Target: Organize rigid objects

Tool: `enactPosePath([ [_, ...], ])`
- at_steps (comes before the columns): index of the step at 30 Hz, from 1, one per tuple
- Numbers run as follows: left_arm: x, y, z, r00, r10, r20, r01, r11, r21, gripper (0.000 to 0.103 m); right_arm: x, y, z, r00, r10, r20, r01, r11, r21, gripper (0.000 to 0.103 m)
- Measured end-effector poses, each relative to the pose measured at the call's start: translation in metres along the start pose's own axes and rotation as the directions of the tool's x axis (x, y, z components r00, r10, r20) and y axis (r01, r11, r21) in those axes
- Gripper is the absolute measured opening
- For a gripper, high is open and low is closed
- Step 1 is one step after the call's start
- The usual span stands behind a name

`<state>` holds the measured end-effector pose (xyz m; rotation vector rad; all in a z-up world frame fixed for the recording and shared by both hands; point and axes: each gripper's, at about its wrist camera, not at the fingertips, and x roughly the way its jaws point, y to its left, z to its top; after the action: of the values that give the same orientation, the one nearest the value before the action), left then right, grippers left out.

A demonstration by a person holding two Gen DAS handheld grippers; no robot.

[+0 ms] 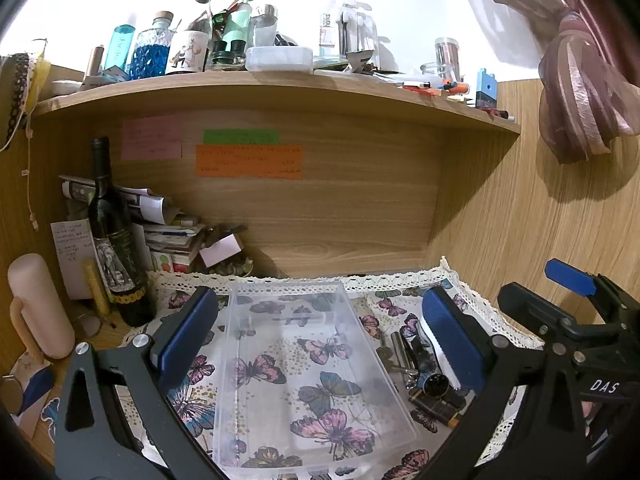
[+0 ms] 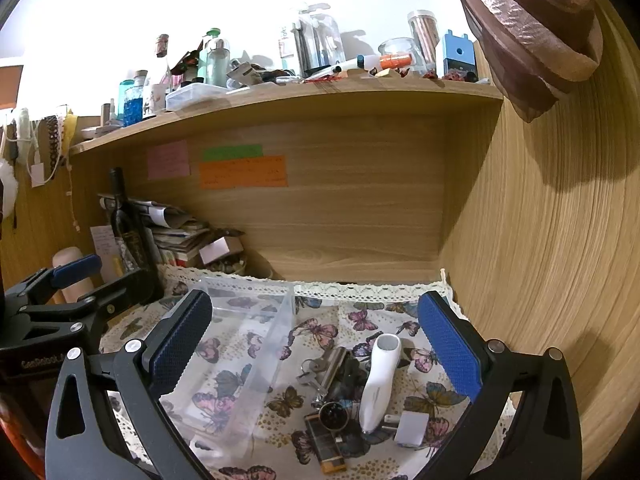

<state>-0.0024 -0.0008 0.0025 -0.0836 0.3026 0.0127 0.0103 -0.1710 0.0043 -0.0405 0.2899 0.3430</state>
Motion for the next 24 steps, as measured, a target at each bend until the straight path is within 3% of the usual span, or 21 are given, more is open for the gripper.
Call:
enactPosePath([
  [24,0.0007,-0.0071,-0.0009,1.0,-0.003,-0.002,0.003,1.0,0.009,0.103,0.0007,-0.0027,-0.0028,1.0,0.001,0.002,-0.001,1.0,0.006,0.103],
])
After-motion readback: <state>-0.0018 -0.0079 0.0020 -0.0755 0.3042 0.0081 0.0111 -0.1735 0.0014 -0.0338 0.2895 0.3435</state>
